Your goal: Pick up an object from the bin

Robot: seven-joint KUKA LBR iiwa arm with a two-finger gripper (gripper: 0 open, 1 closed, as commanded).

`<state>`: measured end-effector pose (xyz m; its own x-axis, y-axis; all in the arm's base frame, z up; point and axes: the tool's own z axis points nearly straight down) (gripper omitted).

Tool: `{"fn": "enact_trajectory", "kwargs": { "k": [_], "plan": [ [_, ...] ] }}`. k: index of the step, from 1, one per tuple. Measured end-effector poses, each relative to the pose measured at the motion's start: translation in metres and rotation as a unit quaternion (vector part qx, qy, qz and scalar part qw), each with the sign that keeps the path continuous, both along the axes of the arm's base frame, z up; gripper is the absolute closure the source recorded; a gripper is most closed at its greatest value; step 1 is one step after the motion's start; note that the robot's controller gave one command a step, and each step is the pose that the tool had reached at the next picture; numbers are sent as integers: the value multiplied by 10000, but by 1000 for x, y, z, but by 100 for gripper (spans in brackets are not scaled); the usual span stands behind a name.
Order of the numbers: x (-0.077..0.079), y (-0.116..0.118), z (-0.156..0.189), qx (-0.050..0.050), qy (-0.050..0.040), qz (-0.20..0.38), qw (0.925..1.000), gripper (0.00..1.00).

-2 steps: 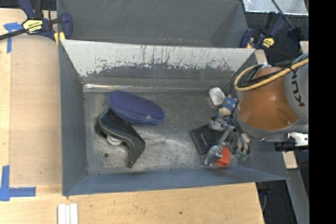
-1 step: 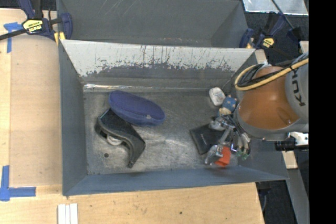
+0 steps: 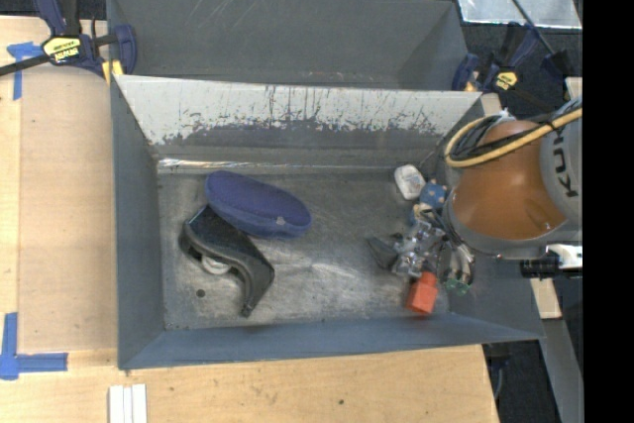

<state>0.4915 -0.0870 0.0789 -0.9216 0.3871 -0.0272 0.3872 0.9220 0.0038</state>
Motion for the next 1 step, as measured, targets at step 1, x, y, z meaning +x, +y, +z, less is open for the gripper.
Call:
{"fn": "enact_trajectory", "kwargs": {
  "k": [1],
  "plan": [
    [3, -1, 65, 25, 85, 11, 10000, 100]
  ]
}}
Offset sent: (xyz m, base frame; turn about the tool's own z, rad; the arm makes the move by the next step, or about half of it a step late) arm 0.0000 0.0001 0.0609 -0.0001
